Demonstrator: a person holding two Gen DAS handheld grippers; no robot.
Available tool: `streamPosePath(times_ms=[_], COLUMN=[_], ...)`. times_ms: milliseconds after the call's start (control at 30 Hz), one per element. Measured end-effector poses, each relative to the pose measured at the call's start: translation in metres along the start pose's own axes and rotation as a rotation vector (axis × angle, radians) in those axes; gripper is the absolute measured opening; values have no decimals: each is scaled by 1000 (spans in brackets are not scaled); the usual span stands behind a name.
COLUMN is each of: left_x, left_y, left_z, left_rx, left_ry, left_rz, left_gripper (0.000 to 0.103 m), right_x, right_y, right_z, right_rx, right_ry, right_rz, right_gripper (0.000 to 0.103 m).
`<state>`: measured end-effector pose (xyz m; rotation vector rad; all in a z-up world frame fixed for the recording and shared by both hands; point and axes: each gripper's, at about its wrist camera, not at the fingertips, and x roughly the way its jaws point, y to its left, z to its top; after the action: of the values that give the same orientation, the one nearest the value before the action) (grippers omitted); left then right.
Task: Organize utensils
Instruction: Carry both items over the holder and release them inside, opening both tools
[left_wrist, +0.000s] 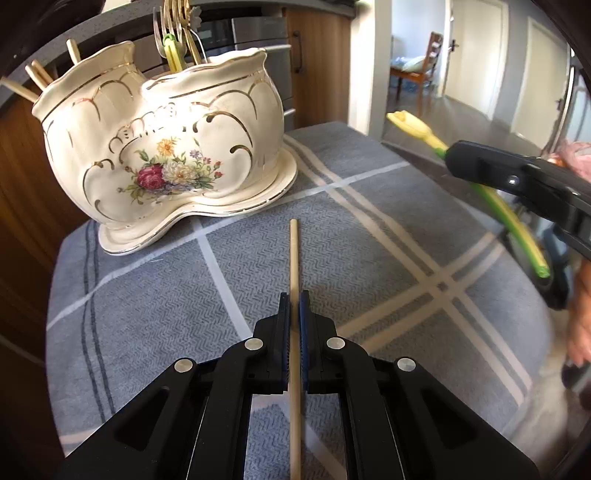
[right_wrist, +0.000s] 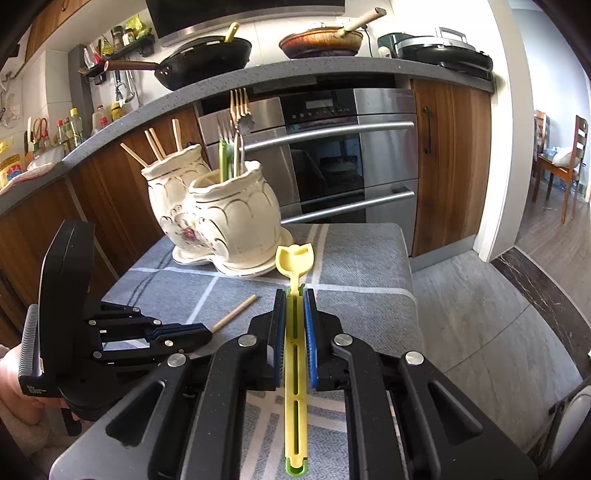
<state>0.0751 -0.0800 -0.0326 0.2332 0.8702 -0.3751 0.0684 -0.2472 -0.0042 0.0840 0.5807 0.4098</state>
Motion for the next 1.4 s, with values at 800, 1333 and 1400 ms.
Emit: streamPosePath(times_ms=[800,1333,1400], left_x=[-133,-116,-106], left_y=[96,135,137], left_z=[37,131,136], left_rx=[-156,-268,-269], left_ry=[-642,-852,-845], left_rz=[-34,93,114], left_gripper=[5,5,5], right_x=[11,75,82], right_y=[22,23,25], right_z=[104,132,127], right_rx=[112,209,220], right_ry=[-320,-435,-443], right_rz=[179,251,238], right_gripper=[10,10,10])
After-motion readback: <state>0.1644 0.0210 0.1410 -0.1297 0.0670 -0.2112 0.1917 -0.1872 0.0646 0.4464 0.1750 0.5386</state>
